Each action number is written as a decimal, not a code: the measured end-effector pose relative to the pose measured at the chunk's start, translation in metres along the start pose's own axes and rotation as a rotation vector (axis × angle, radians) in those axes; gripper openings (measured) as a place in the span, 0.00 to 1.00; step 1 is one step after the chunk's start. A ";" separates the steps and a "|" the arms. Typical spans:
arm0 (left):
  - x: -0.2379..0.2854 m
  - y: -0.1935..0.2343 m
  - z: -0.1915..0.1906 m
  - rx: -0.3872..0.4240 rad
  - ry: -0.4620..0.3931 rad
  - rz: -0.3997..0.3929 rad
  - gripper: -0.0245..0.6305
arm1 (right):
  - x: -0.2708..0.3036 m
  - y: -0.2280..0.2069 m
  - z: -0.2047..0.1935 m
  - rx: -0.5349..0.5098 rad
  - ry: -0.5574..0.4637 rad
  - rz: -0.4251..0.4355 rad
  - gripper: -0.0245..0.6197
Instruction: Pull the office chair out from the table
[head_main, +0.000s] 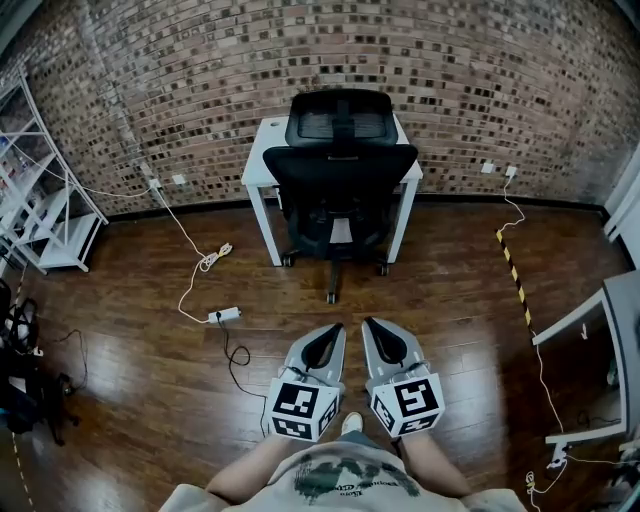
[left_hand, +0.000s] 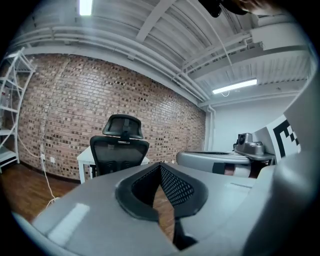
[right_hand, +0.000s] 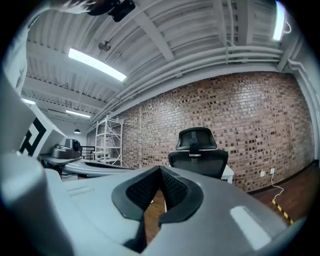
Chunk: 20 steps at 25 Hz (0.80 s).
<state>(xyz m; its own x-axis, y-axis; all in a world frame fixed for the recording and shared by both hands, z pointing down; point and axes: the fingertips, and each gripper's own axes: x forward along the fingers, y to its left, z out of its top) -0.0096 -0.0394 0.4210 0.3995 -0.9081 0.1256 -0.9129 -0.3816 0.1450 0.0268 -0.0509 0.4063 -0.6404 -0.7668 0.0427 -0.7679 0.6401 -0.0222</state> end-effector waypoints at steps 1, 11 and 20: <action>0.007 0.001 0.002 0.003 0.000 0.002 0.06 | 0.004 -0.006 0.000 0.004 0.001 0.003 0.04; 0.067 0.001 0.017 0.059 -0.013 0.030 0.06 | 0.031 -0.056 0.009 -0.001 -0.021 0.036 0.04; 0.102 0.012 0.024 0.060 -0.022 0.061 0.06 | 0.055 -0.091 0.015 -0.019 -0.022 0.058 0.04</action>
<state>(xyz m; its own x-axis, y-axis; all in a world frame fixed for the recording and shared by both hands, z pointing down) 0.0179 -0.1406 0.4120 0.3413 -0.9335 0.1102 -0.9393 -0.3342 0.0780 0.0615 -0.1521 0.3953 -0.6841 -0.7291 0.0201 -0.7293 0.6842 -0.0052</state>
